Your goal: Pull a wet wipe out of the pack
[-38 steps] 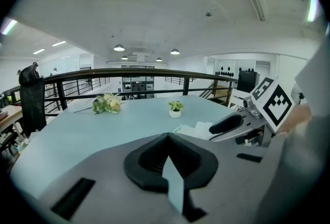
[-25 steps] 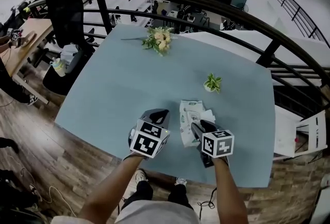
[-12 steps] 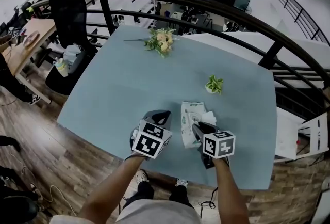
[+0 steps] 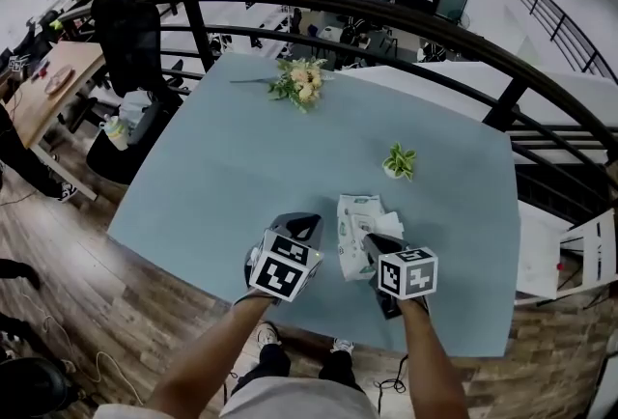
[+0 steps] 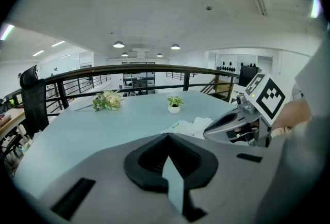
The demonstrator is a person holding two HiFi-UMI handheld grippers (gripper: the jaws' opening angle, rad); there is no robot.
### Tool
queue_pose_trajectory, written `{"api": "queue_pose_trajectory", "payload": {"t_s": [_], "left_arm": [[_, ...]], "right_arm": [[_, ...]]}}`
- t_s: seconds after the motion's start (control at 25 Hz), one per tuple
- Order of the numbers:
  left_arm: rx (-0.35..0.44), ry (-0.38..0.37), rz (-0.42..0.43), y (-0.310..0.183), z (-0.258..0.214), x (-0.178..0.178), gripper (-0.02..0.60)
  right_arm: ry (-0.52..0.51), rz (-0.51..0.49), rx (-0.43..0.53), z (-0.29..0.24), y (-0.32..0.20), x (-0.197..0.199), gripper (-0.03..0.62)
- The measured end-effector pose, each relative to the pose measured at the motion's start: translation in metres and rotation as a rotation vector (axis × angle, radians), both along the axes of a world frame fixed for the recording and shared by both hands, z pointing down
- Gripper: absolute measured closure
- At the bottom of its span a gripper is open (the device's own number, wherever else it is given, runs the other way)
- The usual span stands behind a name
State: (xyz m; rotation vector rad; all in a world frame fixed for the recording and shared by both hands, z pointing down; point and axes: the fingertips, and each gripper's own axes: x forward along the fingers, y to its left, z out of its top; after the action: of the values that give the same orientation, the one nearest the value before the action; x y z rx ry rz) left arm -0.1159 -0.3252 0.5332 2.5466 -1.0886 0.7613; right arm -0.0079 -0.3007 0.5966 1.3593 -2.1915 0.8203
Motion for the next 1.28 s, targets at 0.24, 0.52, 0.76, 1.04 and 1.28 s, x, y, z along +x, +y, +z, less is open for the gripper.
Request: {"api": "queue_pose_trajectory", "payload": {"t_s": [0.24, 0.52, 0.76, 1.04, 1.28], "left_arm": [[0.011, 0.007, 0.001, -0.002, -0.005, 0.005, 0.588], [0.026, 0.004, 0.005, -0.001, -0.012, 0.007, 0.588], [0.048, 0.006, 0.006, -0.003, -0.019, 0.01, 0.588], [0.064, 0.01, 0.006, -0.004, -0.03, 0.013, 0.588], [0.075, 0.016, 0.007, -0.006, -0.035, 0.017, 0.588]], "right_arm": [[-0.002, -0.004, 0.003, -0.003, -0.001, 0.001, 0.583], [0.019, -0.012, 0.027, -0.011, 0.0, 0.001, 0.585], [0.016, -0.005, 0.047, -0.02, -0.003, 0.003, 0.585], [0.018, 0.0, 0.066, -0.029, -0.005, 0.004, 0.585], [0.01, 0.0, 0.077, -0.037, -0.007, 0.006, 0.586]]}}
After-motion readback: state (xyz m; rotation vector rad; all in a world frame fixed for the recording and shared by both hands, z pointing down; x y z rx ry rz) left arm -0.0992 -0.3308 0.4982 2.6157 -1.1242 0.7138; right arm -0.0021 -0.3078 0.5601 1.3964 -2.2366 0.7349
